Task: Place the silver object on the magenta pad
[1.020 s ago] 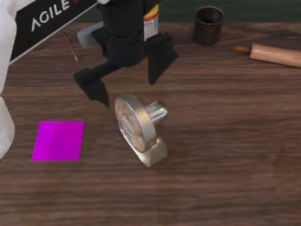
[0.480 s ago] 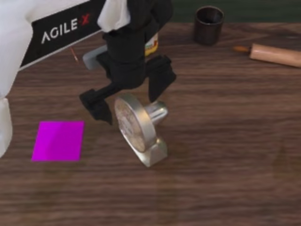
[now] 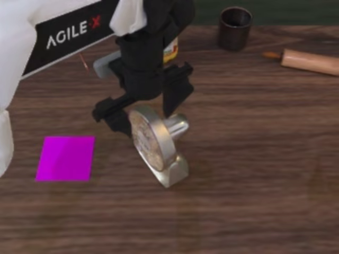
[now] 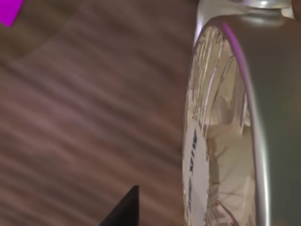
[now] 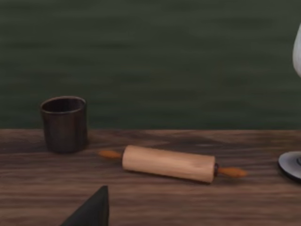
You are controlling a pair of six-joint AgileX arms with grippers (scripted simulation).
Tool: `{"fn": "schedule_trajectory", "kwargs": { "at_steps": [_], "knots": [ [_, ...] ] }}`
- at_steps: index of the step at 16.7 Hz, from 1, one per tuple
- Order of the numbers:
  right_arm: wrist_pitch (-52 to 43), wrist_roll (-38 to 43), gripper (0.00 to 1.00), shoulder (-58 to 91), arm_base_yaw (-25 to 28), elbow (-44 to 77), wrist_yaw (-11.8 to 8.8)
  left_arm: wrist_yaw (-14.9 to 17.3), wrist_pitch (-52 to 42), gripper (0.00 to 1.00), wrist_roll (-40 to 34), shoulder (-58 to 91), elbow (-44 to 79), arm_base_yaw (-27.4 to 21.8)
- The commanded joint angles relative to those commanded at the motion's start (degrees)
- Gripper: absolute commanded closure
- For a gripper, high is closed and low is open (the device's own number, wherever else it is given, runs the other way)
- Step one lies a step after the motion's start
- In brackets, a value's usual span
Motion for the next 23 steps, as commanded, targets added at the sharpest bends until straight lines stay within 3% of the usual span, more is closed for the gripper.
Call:
{"fn": "schedule_trajectory", "kwargs": {
  "at_steps": [8,18,23],
  "knots": [
    [0.0,0.0,0.0,0.0,0.0,0.0,0.0,0.0,0.0,0.98,0.0,0.0,0.0,0.0],
    [0.0,0.0,0.0,0.0,0.0,0.0,0.0,0.0,-0.22,1.0,0.07,0.06,0.24,0.06],
    [0.0,0.0,0.0,0.0,0.0,0.0,0.0,0.0,-8.11,1.0,-0.19,0.73,8.98,0.8]
  ]
}}
